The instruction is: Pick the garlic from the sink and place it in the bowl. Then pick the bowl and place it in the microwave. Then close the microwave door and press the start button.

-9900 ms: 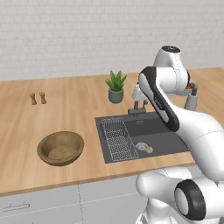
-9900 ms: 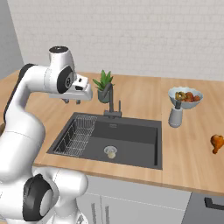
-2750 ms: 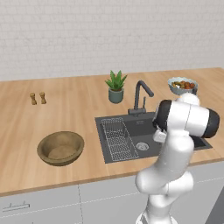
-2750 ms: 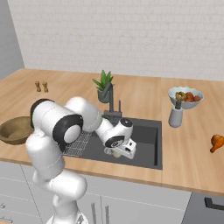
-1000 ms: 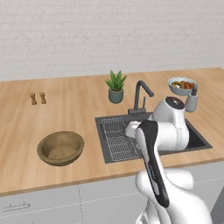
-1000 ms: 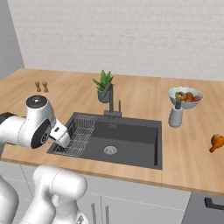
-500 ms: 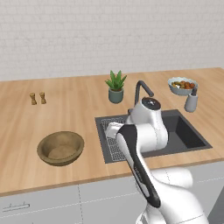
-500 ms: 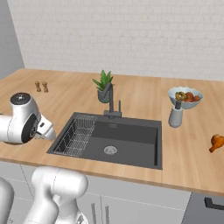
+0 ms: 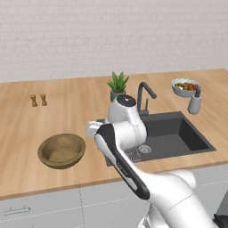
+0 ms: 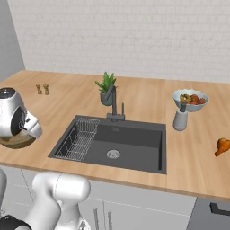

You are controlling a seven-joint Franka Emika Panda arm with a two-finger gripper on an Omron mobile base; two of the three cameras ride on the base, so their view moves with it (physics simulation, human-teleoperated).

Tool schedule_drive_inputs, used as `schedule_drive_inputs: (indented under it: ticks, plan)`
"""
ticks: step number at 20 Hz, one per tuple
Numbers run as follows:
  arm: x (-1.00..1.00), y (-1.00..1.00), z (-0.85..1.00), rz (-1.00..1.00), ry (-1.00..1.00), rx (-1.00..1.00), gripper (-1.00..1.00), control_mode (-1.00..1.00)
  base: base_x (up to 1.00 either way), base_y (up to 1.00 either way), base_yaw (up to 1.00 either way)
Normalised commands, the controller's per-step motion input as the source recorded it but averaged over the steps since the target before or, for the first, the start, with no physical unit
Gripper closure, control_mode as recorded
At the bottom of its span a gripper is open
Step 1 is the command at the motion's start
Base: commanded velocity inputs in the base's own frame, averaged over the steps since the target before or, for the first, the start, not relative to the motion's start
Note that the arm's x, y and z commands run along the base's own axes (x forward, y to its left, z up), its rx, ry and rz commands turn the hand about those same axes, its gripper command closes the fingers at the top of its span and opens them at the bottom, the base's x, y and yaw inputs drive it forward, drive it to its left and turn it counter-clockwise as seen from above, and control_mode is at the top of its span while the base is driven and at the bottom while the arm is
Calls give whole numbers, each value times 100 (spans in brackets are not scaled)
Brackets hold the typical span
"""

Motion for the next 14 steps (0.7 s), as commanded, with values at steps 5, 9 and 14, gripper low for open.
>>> schedule_drive_inputs:
  ticks: [5, 9, 14]
  plan:
    - [4, 65, 0, 0, 8, -3, 100, -100, 0, 0, 0]
    - [17, 51, -1, 0, 9, -3, 100, -100, 0, 0, 0]
    - [26, 12, -19, 0, 8, 0, 100, -100, 0, 0, 0]
